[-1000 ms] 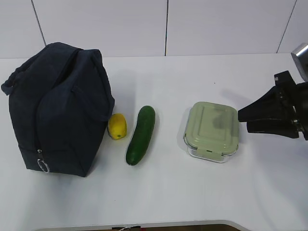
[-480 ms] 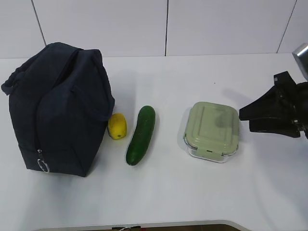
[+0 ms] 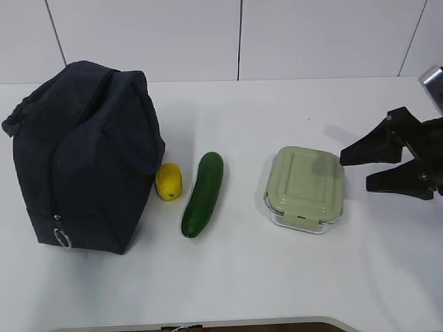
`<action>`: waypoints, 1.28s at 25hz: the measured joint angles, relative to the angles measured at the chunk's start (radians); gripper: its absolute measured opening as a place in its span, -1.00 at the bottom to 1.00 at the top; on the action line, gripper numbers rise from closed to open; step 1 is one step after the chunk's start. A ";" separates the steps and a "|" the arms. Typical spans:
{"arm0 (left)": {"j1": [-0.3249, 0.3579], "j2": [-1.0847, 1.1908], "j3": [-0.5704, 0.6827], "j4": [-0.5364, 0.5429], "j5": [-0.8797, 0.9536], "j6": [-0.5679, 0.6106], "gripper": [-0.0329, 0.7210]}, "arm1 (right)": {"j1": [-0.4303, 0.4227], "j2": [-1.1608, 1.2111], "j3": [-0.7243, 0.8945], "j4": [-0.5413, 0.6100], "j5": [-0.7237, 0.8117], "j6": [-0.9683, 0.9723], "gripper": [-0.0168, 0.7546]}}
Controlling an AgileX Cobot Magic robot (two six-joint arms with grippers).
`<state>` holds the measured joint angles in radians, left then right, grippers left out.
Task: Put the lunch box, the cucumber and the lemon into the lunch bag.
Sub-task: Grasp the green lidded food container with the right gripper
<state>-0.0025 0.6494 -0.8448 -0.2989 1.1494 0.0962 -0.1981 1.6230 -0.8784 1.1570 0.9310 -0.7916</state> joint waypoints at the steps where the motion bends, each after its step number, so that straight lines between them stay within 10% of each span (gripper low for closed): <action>1: 0.000 0.000 0.000 0.000 0.000 0.000 -0.27 | 0.000 0.014 -0.008 0.000 0.000 -0.002 0.53; 32: 0.000 0.000 0.000 0.000 0.024 0.000 -0.27 | -0.002 0.309 -0.099 0.178 0.025 -0.205 0.53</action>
<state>-0.0025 0.6494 -0.8448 -0.2989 1.1735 0.0962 -0.2005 1.9323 -0.9778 1.3350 0.9557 -0.9969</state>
